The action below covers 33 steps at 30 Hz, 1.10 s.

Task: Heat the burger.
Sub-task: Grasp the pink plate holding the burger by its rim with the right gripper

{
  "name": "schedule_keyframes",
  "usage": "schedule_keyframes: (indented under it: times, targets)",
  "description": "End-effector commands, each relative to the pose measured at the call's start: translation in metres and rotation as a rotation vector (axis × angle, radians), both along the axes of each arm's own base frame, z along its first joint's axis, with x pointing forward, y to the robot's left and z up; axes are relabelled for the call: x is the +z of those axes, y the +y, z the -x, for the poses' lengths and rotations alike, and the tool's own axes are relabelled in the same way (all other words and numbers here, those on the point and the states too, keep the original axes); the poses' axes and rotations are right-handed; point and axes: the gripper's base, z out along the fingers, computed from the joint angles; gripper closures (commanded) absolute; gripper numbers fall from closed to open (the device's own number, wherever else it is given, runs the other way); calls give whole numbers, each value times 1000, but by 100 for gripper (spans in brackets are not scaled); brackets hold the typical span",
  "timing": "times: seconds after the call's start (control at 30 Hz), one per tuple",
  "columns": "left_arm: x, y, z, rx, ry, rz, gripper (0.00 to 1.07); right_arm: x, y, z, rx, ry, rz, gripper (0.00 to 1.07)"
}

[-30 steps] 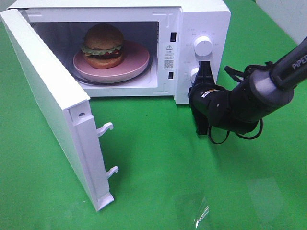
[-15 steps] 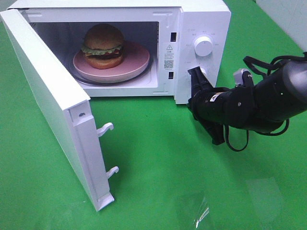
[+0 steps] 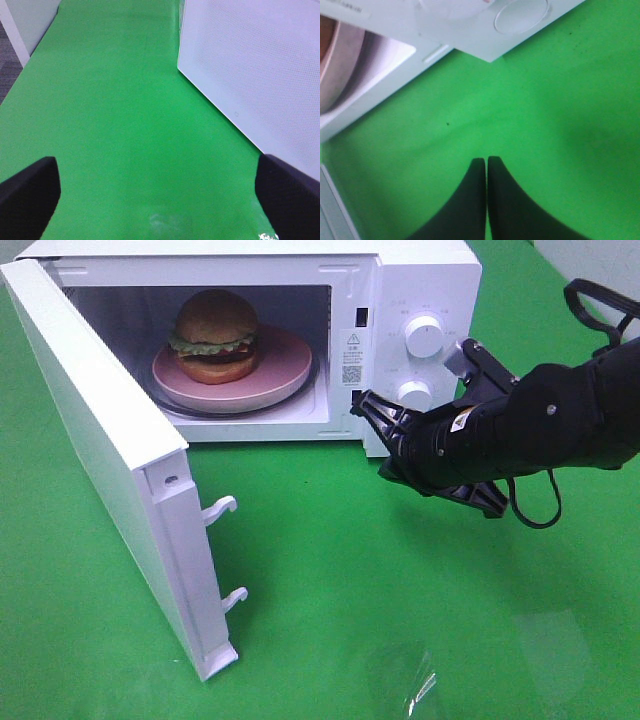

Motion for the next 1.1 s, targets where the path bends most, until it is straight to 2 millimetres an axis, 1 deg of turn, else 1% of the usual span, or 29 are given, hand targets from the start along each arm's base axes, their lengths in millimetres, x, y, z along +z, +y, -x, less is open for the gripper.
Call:
schedule_keyframes:
  times: [0.03, 0.1, 0.13, 0.23, 0.3, 0.33, 0.37, 0.4, 0.43, 0.47, 0.5, 0.53, 0.57, 0.6, 0.67, 0.7, 0.73, 0.77, 0.8, 0.83, 0.87, 0.9, 0.93, 0.97, 1.0, 1.03, 1.07, 1.1]
  targets:
    - [1, 0, 2, -7, -31, 3, 8, 6, 0, 3, 103, 16, 81, 107]
    - [1, 0, 2, -7, -31, 3, 8, 7, 1, 3, 133, 24, 104, 107]
    - [1, 0, 2, -7, -31, 3, 8, 10, 4, 4, 241, 62, 184, 106]
    - [1, 0, 2, -7, -31, 3, 8, 11, 5, 4, 281, 76, 214, 106]
    - [1, 0, 2, -7, -31, 3, 8, 18, 7, 3, 418, 113, 315, 105]
    - [1, 0, 2, -7, -31, 3, 8, 18, 7, 3, 418, 113, 315, 105]
    - [1, 0, 2, -7, -31, 3, 8, 22, 8, 2, 497, 110, 371, 105]
    - [1, 0, 2, -7, -31, 3, 8, 22, 8, 2, 497, 110, 371, 105]
    - [1, 0, 2, -7, -31, 3, 8, 25, 9, 2, 585, 103, 429, 104]
    - [1, 0, 2, -7, -31, 3, 8, 25, 9, 2, 585, 103, 429, 104]
    - [1, 0, 2, -7, -31, 3, 8, 27, 9, 2, 683, 90, 493, 104]
    - [1, 0, 2, -7, -31, 3, 8, 27, 9, 2, 683, 90, 493, 104]
    - [1, 0, 2, -7, -31, 3, 8, 28, 9, 2, 739, 83, 527, 104]
    - [1, 0, 2, -7, -31, 3, 8, 28, 9, 2, 739, 83, 527, 104]
    - [1, 0, 2, -7, -31, 3, 8, 32, 9, 3, 955, 46, 642, 103]
    - [1, 0, 2, -7, -31, 3, 8, 32, 9, 3, 955, 46, 642, 103]
    - [1, 0, 2, -7, -31, 3, 8, 34, 9, 4, 1068, 12, 699, 102]
    - [1, 0, 2, -7, -31, 3, 8, 34, 9, 4, 1068, 12, 699, 102]
    - [1, 0, 2, -7, -31, 3, 8, 34, 9, 5, 1206, -37, 768, 102]
    - [1, 0, 2, -7, -31, 3, 8, 34, 9, 5, 1206, -37, 768, 102]
    - [1, 0, 2, -7, -31, 3, 8, 33, 8, 5, 1340, -96, 840, 101]
    - [1, 0, 2, -7, -31, 3, 8, 33, 8, 5, 1340, -96, 840, 101]
    - [1, 0, 2, -7, -31, 3, 8, 34, 8, 5, 1473, -164, 917, 100]
    - [1, 0, 2, -7, -31, 3, 8, 34, 8, 5, 1473, -164, 917, 100]
    - [1, 0, 2, -7, -31, 3, 8, 35, 7, 5, 1587, -228, 987, 98]
    - [1, 0, 2, -7, -31, 3, 8, 35, 7, 5, 1587, -228, 987, 98]
    - [1, 0, 2, -7, -31, 3, 8, 36, 7, 4, 1679, -279, 1052, 97]
    - [1, 0, 2, -7, -31, 3, 8, 36, 7, 4, 1679, -279, 1052, 97]
